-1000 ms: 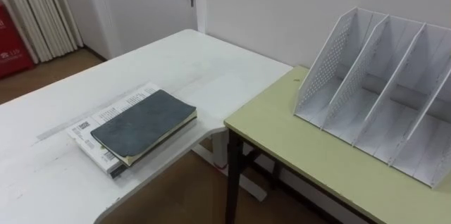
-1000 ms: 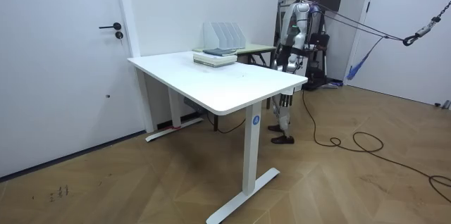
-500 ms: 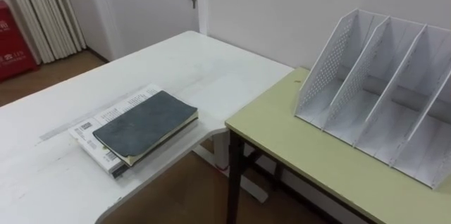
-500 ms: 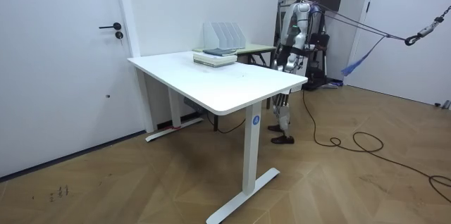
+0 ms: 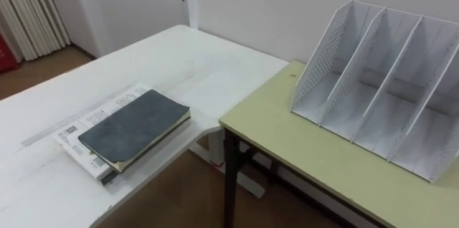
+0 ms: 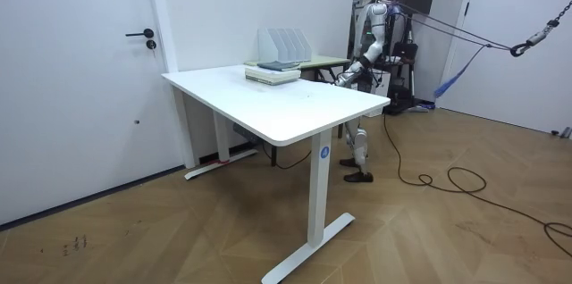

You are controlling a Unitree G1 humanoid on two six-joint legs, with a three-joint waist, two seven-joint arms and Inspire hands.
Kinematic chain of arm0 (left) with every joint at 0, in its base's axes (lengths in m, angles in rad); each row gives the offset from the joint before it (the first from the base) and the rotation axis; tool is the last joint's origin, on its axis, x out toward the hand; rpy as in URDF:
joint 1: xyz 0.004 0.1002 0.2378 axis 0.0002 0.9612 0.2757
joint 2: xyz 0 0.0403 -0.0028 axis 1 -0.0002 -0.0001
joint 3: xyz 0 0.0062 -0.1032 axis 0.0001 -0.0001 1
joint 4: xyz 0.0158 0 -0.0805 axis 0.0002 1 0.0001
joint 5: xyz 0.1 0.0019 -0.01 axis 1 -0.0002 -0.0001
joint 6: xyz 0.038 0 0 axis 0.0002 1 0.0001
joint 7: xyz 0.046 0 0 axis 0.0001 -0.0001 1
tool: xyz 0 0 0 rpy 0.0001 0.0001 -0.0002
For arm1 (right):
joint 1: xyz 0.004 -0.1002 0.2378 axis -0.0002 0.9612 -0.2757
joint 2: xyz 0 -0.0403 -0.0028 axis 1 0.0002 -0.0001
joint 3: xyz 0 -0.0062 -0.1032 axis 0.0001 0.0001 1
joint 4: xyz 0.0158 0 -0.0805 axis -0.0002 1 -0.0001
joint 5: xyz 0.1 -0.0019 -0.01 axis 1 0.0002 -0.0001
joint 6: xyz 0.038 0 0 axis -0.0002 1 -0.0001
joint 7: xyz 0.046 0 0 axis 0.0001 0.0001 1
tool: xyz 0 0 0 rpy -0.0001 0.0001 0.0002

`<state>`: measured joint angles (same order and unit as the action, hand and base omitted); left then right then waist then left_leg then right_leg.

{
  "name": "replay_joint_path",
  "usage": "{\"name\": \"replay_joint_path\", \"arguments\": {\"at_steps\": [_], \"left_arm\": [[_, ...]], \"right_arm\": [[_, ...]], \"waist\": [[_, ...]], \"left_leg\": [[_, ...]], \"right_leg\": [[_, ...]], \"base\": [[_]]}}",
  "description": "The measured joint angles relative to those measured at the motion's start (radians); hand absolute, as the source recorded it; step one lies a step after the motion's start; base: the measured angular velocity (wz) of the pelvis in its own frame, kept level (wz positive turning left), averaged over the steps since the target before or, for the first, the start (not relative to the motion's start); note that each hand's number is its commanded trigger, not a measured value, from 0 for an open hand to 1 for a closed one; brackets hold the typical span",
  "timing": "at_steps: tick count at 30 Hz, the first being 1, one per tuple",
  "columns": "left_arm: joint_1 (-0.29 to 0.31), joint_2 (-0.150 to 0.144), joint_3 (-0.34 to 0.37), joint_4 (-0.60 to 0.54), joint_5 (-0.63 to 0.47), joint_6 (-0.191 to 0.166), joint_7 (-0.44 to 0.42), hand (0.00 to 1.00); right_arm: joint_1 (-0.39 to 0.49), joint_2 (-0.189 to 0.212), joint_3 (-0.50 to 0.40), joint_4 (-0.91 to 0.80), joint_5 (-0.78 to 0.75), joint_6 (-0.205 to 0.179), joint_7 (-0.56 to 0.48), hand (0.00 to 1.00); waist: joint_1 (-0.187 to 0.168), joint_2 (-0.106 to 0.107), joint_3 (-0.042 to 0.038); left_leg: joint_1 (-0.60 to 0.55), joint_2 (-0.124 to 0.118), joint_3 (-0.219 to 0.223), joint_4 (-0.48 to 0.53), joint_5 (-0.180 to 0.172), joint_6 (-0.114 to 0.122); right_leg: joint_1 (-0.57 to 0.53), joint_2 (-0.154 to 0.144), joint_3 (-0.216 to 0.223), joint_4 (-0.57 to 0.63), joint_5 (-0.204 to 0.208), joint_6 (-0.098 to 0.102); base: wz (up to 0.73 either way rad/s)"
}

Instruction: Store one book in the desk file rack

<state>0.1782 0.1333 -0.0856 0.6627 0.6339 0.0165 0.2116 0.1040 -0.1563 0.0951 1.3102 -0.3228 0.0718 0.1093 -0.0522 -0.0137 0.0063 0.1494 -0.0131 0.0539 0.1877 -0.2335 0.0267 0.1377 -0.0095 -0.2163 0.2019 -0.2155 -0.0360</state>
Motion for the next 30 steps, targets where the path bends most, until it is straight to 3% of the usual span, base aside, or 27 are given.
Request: {"name": "replay_joint_path", "arguments": {"at_steps": [5,12,17,23,30], "left_arm": [[-0.019,0.008,-0.098,-0.176,0.190,-0.021,0.030,0.00],[-0.025,0.029,-0.182,-0.319,0.298,-0.023,0.045,0.00],[-0.051,0.061,-0.236,-0.389,0.379,-0.033,0.064,0.00],[-0.058,0.069,-0.236,-0.507,0.431,-0.078,0.137,0.00],[-0.073,0.082,-0.234,-0.532,0.483,-0.090,0.176,0.00]], "right_arm": [[-0.017,-0.008,0.001,-0.007,-0.006,-0.019,-0.011,0.00],[-0.024,-0.012,0.001,-0.016,-0.041,-0.018,0.004,0.00],[-0.023,-0.012,0.011,-0.014,-0.036,-0.021,0.003,0.00],[-0.024,-0.012,0.031,-0.012,-0.040,-0.028,0.004,0.00],[-0.025,-0.012,0.041,0.000,-0.041,-0.028,0.015,0.00]], "waist": [[-0.010,0.004,0.0007],[-0.045,0.015,0.0011],[-0.062,0.018,0.0021],[-0.061,0.020,0.0028],[-0.058,0.021,0.0016]], "left_leg": [[0.000,-0.001,0.002,-0.003,0.000,0.000],[-0.002,-0.001,-0.008,-0.003,0.000,0.000],[0.000,-0.001,-0.009,-0.004,0.000,0.000],[0.000,0.000,-0.006,-0.002,0.000,0.000],[0.000,0.000,-0.005,-0.005,0.000,0.000]], "right_leg": [[0.003,0.004,0.025,-0.014,0.000,0.002],[0.006,0.006,0.026,-0.022,0.000,0.001],[0.018,0.009,0.025,-0.035,0.002,-0.001],[0.018,0.009,0.026,-0.035,0.002,-0.001],[0.013,0.011,0.028,-0.038,0.003,-0.002]], "base": [[0.02],[0.01],[0.07],[0.01],[0.00]]}}
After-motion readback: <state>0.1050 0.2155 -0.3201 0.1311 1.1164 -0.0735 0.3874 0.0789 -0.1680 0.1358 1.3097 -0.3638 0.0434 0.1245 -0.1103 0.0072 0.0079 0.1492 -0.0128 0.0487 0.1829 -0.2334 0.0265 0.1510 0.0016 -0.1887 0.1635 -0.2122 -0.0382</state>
